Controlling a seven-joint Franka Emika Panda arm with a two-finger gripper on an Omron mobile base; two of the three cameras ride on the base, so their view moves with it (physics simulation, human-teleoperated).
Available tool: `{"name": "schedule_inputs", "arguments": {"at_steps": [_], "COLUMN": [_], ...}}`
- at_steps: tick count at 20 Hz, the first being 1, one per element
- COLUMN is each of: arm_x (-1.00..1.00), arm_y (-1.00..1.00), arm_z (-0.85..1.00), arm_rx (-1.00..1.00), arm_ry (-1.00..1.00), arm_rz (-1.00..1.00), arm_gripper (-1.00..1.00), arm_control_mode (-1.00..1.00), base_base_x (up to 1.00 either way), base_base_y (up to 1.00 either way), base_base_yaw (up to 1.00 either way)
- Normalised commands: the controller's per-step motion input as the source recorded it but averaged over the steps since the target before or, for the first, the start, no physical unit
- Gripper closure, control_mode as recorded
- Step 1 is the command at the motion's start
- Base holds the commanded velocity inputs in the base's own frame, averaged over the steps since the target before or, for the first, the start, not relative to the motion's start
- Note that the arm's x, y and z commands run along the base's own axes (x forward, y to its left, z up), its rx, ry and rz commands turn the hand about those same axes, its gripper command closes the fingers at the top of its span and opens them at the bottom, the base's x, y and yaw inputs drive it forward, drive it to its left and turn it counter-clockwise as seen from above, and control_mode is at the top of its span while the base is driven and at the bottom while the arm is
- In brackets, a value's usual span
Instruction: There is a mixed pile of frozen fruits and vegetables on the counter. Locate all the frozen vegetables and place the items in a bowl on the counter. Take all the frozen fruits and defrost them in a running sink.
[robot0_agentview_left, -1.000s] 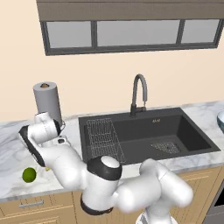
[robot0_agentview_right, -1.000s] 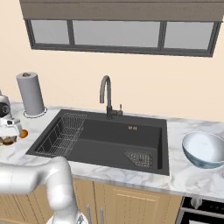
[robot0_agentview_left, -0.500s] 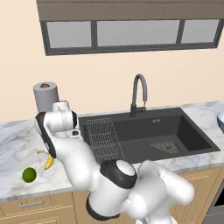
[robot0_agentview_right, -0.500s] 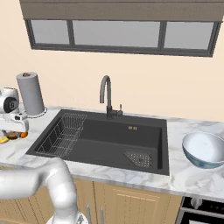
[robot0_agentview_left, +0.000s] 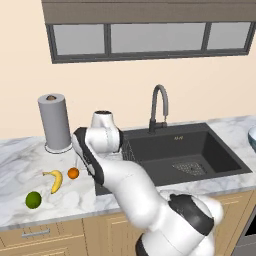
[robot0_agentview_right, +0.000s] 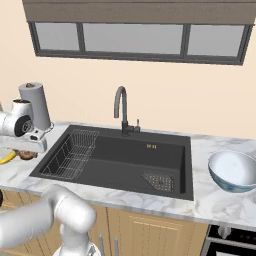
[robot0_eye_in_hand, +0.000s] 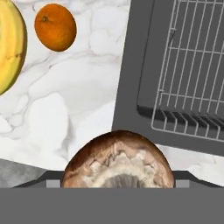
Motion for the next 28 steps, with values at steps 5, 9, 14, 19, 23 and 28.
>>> {"name": "schedule_inputs", "arguments": {"at_steps": [5,9,14,19,23,28], "arm_x": [-0.19,-0.23,-0.29,-0.02,-0.02,-0.04], "arm_y": [-0.70,-0.70,-0.81,-0.91,-0.88,-0.89], "arm_z": [0.63,0.60,0.44,0.00,0.00,0.00], "arm_rx": [0.00,0.00,0.00,0.08,0.00,-0.01], "arm_ry": [-0.03,-0.01,-0.05,-0.01,0.02,0.07], "arm_rz": [0.05,0.03,0.00,0.02,0.00,-0.03], "arm_gripper": [1.00,1.00,1.00,1.00,1.00,1.00], "arm_control_mode": [-1.00,-1.00,-1.00,-1.00,-1.00,-1.00], "base_base_x": [0.00,0.00,0.00,0.00,0.00,0.00], "base_base_y": [0.00,0.00,0.00,0.00,0.00,0.00], "base_base_yaw": [0.00,0.00,0.00,0.00,0.00,0.00]}}
